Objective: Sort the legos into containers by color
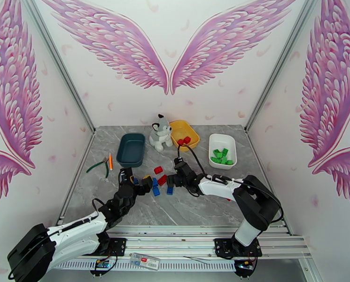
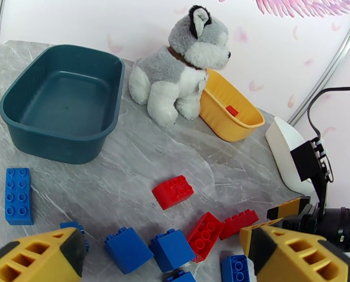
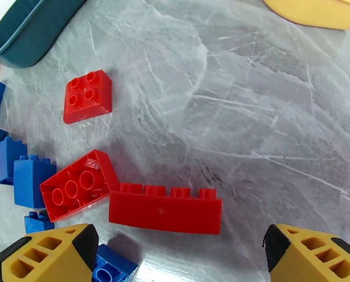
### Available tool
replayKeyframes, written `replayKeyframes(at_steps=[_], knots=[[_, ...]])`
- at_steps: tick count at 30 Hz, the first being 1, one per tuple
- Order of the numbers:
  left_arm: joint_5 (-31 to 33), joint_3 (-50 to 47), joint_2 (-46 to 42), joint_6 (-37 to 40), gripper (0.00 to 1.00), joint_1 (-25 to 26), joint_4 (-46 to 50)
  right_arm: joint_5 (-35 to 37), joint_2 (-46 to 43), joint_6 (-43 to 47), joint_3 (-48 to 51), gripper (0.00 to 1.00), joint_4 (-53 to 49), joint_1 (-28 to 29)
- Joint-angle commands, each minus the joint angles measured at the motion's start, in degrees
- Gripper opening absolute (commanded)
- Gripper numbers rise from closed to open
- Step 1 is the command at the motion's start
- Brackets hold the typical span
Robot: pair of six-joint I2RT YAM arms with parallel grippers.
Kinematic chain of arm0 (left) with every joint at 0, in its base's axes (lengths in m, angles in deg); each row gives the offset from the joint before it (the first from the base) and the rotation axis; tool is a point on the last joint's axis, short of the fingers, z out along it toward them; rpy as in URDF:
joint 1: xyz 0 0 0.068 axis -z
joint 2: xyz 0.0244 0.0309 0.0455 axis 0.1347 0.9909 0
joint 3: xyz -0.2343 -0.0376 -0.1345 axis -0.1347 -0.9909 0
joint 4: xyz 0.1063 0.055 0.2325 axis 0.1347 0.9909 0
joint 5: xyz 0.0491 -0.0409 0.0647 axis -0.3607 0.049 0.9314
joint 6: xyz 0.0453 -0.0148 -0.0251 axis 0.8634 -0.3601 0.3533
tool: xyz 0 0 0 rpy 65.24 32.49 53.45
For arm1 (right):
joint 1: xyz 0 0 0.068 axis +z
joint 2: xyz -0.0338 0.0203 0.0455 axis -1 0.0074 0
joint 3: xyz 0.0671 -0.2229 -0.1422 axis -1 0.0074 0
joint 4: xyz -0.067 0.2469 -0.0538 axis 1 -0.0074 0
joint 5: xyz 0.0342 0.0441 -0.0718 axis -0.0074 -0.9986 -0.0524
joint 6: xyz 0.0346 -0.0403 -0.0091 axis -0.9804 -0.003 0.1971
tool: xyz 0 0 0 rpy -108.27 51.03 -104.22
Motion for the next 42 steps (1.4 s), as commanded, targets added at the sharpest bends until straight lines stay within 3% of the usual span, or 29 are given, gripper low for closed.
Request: replayKeyframes(at_steps=[1, 17, 25, 34, 42], knots=[[0.22, -0.69, 0.52, -0.35, 0.99, 0.15, 1.18, 1.9, 1.87, 0.7, 0.38, 0.99, -0.08, 0.9], [-1.07, 0.94, 6.34, -0.67, 0.99, 0.56, -1.97, 0.77, 10.94, -1.21, -5.81, 0.95, 0.35, 2.14], [-1.33, 1.59, 8.45, -0.5, 0.99, 0.64, -2.93, 4.28, 14.5, -1.74, -9.76, 0.88, -1.52, 2.06], [-2.77, 3.65, 12.2, -0.25, 0.99, 0.72, -4.24, 5.87, 11.52, -1.93, -7.9, 0.68, -1.1, 1.84], [-4.16, 10.36, 20.15, 1.61, 0.99, 1.86, -6.03, 2.85, 6.03, -2.09, -5.04, 0.63, 0.71, -0.38]])
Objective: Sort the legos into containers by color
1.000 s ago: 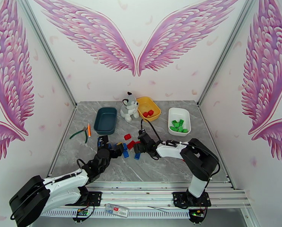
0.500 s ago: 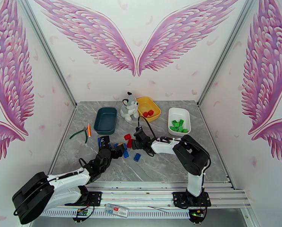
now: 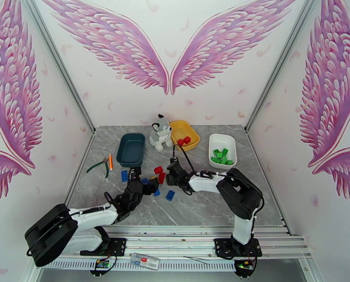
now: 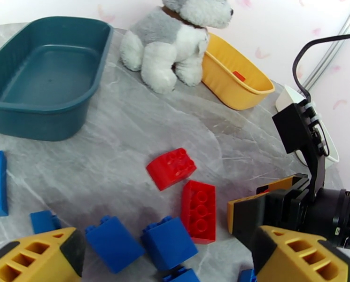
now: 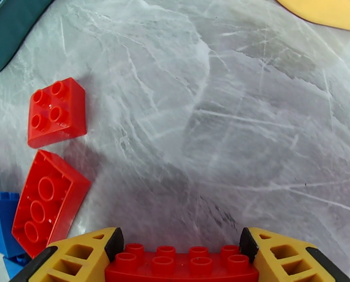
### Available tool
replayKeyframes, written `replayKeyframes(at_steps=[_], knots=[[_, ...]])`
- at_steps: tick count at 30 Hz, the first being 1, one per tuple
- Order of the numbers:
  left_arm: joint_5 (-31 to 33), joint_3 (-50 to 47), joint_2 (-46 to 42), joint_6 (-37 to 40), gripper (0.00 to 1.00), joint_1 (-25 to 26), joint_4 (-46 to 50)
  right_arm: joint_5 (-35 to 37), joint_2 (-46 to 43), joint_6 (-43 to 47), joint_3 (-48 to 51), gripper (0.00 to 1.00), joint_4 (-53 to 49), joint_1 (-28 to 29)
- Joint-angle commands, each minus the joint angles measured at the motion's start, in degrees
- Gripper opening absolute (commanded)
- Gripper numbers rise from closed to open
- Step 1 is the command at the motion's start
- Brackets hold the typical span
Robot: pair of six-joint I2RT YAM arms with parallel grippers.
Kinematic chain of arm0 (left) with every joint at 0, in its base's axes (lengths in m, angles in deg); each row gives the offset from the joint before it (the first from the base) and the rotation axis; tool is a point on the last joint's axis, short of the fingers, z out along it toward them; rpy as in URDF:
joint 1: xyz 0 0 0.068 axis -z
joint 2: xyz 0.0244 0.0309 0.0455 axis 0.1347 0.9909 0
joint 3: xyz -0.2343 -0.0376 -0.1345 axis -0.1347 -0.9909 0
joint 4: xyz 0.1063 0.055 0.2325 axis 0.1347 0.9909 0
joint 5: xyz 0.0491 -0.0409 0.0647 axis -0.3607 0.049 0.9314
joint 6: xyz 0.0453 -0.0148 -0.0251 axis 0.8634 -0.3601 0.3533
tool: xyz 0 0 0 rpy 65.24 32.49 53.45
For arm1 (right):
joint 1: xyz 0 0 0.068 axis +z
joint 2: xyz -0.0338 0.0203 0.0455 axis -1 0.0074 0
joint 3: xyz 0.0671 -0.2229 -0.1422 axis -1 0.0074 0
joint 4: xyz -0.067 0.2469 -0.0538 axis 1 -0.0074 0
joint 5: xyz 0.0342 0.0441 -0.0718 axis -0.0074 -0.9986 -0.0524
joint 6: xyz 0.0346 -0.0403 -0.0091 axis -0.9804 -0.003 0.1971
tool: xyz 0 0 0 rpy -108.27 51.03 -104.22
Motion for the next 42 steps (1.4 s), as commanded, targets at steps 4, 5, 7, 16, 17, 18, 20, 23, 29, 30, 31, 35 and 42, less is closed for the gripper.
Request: replayKeyframes(at_steps=[4, 5, 7, 16, 17, 18, 20, 23, 29, 30, 31, 35, 42], knots=[[-2.49, 8.91, 8.09, 2.8, 0.99, 0.65, -3.9, -6.86, -5.63, -1.09, 1.93, 0.6, 2.22, -5.38], [-2.64, 10.09, 9.12, 3.18, 0.99, 0.65, -4.13, -8.3, -6.17, -1.35, 1.93, 0.6, 2.44, -6.5], [-3.23, 13.59, 11.83, 4.55, 0.99, 0.56, -4.06, -11.22, -7.18, -1.91, 1.47, 0.58, 3.12, -9.27], [-8.23, 29.7, 23.77, 7.34, 0.99, -1.79, -3.44, -21.84, -5.03, -7.59, -5.92, 0.51, 4.6, -21.55], [-9.27, 31.26, 24.83, 7.01, 0.99, -2.51, -3.29, -22.64, -4.5, -7.86, -7.12, 0.52, 4.56, -22.23], [-10.75, 33.27, 26.19, 6.46, 0.99, -3.51, -2.95, -23.4, -3.76, -8.07, -8.51, 0.52, 4.58, -22.92], [-13.42, 36.46, 28.68, 5.14, 0.99, -5.32, -2.66, -23.86, -2.12, -8.44, -11.78, 0.52, 4.13, -24.1], [-16.59, 40.54, 32.12, 3.21, 0.99, -7.61, -2.83, -24.21, 1.11, -8.49, -17.11, 0.52, 2.71, -25.24], [-18.83, 43.44, 34.91, 0.65, 0.99, -10.31, -2.67, -23.98, 8.89, -8.79, -30.42, 0.53, -1.33, -26.58], [-18.76, 42.98, 34.7, 0.6, 0.99, -10.41, -2.98, -23.99, 10.23, -8.86, -32.61, 0.54, -1.69, -26.64], [-18.74, 42.44, 34.23, 0.64, 0.99, -10.43, -3.17, -23.95, 11.79, -8.8, -34.96, 0.55, -2.46, -26.66], [-18.18, 39.64, 32.03, 1.85, 0.99, -10.47, -3.61, -24.11, 17.4, -8.87, -45.41, 0.7, -6.94, -26.77], [-14.85, 31.97, 26.8, 3.36, 0.99, -10.87, -4.88, -25.05, 15.8, -8.46, -46.9, 0.86, -7.01, -26.53]])
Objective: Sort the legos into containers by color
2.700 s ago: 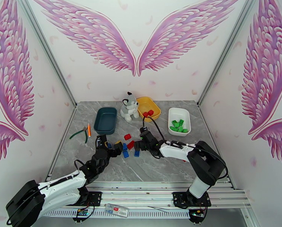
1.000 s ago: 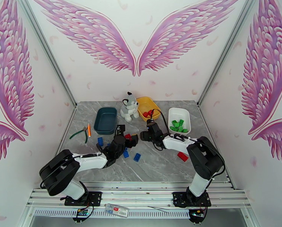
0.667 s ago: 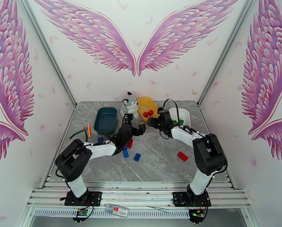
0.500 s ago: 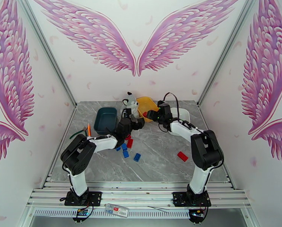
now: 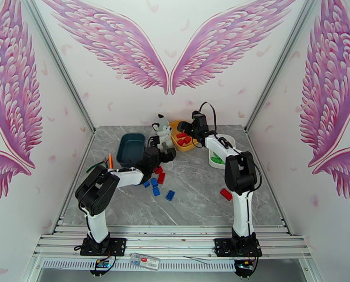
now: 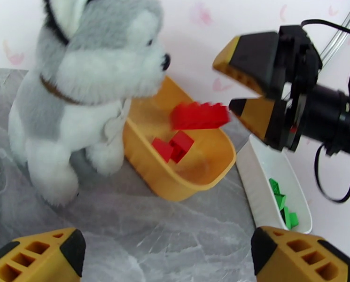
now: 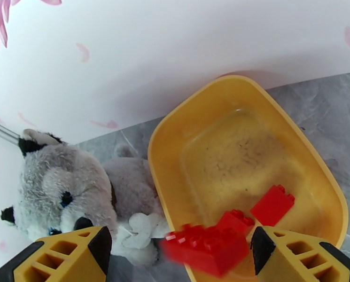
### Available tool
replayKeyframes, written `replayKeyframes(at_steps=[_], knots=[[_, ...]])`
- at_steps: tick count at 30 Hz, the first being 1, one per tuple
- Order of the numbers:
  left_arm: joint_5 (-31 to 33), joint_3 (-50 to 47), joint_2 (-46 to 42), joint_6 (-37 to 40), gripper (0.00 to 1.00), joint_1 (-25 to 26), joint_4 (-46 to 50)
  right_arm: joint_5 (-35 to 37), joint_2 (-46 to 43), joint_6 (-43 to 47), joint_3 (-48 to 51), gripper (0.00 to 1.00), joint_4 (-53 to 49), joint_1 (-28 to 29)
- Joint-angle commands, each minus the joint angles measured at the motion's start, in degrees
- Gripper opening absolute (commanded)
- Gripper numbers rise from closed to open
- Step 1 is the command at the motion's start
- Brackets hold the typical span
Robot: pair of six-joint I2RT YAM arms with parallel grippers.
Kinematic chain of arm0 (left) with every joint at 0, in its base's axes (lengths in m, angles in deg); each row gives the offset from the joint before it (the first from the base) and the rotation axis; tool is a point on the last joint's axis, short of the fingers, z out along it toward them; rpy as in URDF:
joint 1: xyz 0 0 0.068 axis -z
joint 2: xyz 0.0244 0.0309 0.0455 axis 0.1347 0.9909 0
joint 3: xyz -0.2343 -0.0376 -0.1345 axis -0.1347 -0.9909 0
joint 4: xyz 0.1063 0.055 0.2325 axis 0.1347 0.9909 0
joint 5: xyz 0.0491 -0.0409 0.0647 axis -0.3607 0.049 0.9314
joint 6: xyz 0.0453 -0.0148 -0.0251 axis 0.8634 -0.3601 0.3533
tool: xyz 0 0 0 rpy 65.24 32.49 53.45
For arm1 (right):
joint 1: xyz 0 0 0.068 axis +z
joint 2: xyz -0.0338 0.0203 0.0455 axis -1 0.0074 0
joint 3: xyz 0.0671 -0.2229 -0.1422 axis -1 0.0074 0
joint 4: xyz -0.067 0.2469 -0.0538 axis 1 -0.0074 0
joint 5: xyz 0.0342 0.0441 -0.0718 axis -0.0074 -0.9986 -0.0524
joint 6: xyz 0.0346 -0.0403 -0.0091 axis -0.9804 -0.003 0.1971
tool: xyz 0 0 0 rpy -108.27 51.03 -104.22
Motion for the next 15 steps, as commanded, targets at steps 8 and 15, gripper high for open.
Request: replayKeyframes(at_steps=[8, 15], knots=[[5.75, -13.02, -12.17, 1.68, 0.98, -0.12, -2.49, 0.47, -15.07, 3.09, 14.01, 0.82, 2.13, 2.24], [5.3, -15.59, -16.07, 4.63, 0.87, 0.15, 8.98, 4.58, -25.29, 6.82, 27.16, 0.7, 1.96, 7.3]])
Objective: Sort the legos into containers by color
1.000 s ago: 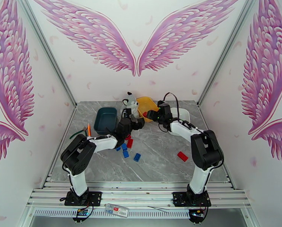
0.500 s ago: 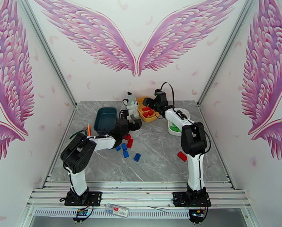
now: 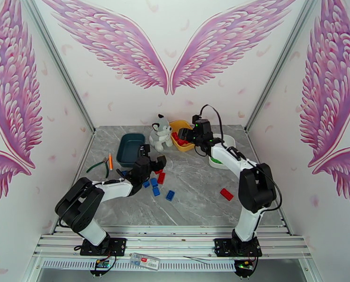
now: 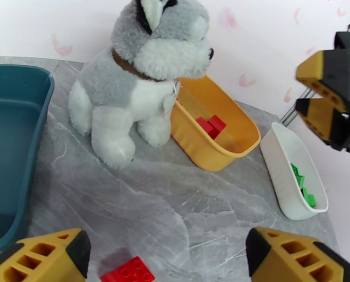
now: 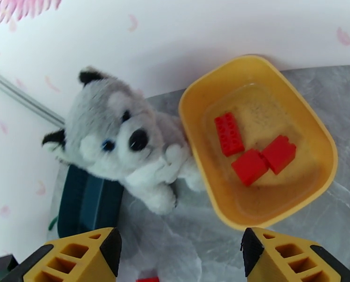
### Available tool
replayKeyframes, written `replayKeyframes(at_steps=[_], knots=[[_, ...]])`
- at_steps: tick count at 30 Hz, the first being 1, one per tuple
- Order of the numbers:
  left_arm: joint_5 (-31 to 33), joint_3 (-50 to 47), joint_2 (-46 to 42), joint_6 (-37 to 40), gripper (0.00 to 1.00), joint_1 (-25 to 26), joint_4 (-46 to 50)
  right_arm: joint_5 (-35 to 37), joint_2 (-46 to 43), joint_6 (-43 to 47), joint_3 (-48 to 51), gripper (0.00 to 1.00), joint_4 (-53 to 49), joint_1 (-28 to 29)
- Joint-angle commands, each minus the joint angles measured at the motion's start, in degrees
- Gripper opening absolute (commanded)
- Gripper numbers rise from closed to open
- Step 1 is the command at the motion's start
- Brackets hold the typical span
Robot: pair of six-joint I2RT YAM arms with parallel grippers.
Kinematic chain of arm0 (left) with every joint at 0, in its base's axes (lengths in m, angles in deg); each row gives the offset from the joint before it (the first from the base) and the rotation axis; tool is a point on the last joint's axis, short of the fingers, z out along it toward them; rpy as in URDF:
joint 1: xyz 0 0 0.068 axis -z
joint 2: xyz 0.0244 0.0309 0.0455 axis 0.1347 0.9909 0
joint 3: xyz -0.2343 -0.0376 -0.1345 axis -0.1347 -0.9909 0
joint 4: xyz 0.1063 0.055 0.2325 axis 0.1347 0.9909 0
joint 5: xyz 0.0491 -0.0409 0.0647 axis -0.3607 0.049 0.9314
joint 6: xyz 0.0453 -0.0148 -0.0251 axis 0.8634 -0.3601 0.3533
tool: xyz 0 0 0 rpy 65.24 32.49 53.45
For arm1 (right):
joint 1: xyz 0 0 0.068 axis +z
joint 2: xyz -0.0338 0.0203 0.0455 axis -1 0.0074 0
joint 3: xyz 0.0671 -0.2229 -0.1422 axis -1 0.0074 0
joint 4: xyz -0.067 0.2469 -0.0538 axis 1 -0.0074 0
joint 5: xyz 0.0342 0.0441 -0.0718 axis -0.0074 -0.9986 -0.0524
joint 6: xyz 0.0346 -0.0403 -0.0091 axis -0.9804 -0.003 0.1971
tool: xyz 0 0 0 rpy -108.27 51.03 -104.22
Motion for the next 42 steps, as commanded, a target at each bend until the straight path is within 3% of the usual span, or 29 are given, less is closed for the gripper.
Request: replayKeyframes(at_steps=[1, 9, 18, 25, 42], knots=[[0.49, -2.12, -3.56, 2.47, 0.85, 0.31, 7.98, 4.11, -4.43, 3.57, 6.18, 0.69, -0.05, 3.1], [0.9, -0.03, -6.74, 6.96, 0.77, 3.99, 21.88, 8.95, -15.18, 3.6, 24.61, 0.69, 3.13, 7.71], [2.14, 7.54, -0.7, 8.64, 0.61, 7.92, 32.93, 15.1, -24.64, 2.1, 39.16, 0.7, 4.98, 13.26], [4.73, 13.51, 4.7, 9.5, 0.56, 9.64, 38.49, 17.53, -28.27, 1.83, 43.85, 0.7, 4.79, 13.97], [5.52, 16.83, 11.66, 9.1, 0.49, 10.34, 40.54, 18.03, -28.71, 0.59, 46.61, 0.7, 6.77, 14.28]])
